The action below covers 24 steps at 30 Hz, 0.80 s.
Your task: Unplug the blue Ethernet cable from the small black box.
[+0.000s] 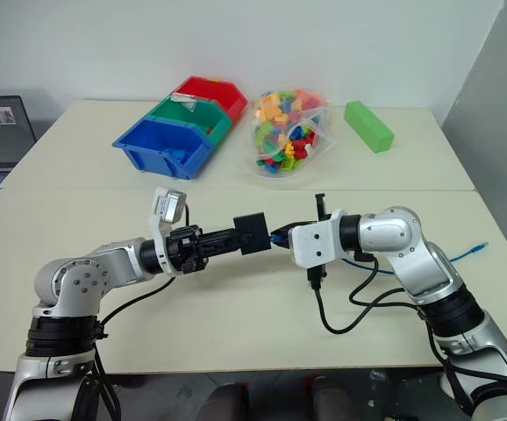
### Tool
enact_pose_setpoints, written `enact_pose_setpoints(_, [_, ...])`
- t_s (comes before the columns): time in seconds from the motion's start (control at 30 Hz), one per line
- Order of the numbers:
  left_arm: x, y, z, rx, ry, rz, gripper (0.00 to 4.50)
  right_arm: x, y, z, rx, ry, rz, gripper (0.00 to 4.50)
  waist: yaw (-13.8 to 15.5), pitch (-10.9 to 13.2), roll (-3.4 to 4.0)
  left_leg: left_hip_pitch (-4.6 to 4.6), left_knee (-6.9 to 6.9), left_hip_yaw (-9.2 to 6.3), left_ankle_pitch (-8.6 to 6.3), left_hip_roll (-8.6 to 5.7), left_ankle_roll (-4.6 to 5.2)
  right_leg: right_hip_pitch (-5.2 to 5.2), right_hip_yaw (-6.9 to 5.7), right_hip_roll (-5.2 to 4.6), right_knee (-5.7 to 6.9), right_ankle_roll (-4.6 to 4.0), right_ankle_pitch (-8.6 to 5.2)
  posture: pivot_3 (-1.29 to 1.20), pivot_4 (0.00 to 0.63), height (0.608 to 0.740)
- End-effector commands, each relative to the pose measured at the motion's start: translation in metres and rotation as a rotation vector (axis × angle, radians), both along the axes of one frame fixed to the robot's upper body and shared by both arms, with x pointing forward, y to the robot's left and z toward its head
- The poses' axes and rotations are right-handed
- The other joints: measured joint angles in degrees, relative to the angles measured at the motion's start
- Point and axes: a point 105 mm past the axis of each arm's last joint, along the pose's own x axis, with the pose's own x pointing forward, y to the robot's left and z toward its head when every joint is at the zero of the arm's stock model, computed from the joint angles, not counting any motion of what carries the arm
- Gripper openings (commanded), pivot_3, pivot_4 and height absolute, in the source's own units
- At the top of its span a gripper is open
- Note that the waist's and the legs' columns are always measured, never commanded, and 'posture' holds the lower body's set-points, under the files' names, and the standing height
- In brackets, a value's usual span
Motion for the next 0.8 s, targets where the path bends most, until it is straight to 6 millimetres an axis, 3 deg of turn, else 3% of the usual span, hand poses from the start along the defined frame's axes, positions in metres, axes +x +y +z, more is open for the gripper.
enact_pose_setpoints(0.03, [0.001, -0.001, 0.011, 0.000, -0.062, -0.004, 0.78, -0.013, 0.008, 0.009, -0.004, -0.070, 0.076, 0.17, 0.0, 0.0, 0.00, 0.00, 0.00, 0.00, 0.00, 0.00, 0.00, 0.00, 0.00, 0.00, 0.00, 0.00, 0.00, 0.00, 0.150, 0.740])
enact_pose_setpoints(0.1, [0.002, 0.000, 0.008, 0.023, -0.065, 0.002, 0.78, -0.018, 0.009, 0.007, -0.012, -0.059, 0.091, 0.17, 0.0, 0.0, 0.00, 0.00, 0.00, 0.00, 0.00, 0.00, 0.00, 0.00, 0.00, 0.00, 0.00, 0.00, 0.00, 0.00, 0.150, 0.740])
enact_pose_setpoints(0.23, [-0.002, 0.000, 0.002, 0.070, -0.092, -0.017, 0.78, -0.021, 0.008, 0.009, 0.023, 0.010, 0.085, 1.36, 0.0, 0.0, 0.00, 0.00, -0.01, 0.00, 0.00, 0.00, 0.00, -0.01, 0.00, 0.00, 0.00, 0.00, 0.00, 0.00, 0.150, 0.740])
enact_pose_setpoints(0.37, [-0.008, -0.001, -0.001, 0.116, -0.152, -0.063, 0.78, -0.027, -0.004, 0.011, 0.101, 0.272, 0.044, 2.17, 0.0, 0.0, 0.00, 0.01, -0.01, -0.01, 0.00, 0.00, 0.00, 0.00, -0.01, 0.00, 0.00, 0.00, 0.00, 0.00, 0.150, 0.740])
enact_pose_setpoints(0.57, [-0.026, 0.001, 0.000, 0.157, -0.194, -0.184, 0.78, -0.030, -0.017, 0.014, 0.275, 0.667, -0.039, 2.21, 0.0, 0.0, 0.00, 0.00, -0.01, -0.02, 0.00, 0.00, 0.00, 0.01, -0.01, -0.02, -0.01, 0.00, 0.00, 0.00, 0.150, 0.740])
enact_pose_setpoints(0.8, [-0.028, 0.010, 0.010, 0.131, -0.190, -0.225, 0.78, -0.037, -0.017, -0.002, 0.376, 0.985, -0.099, 2.21, 0.0, 0.0, 0.01, -0.02, -0.03, 0.00, -0.01, 0.00, 0.02, -0.02, -0.01, 0.01, -0.04, 0.02, -0.02, 0.00, 0.150, 0.740])
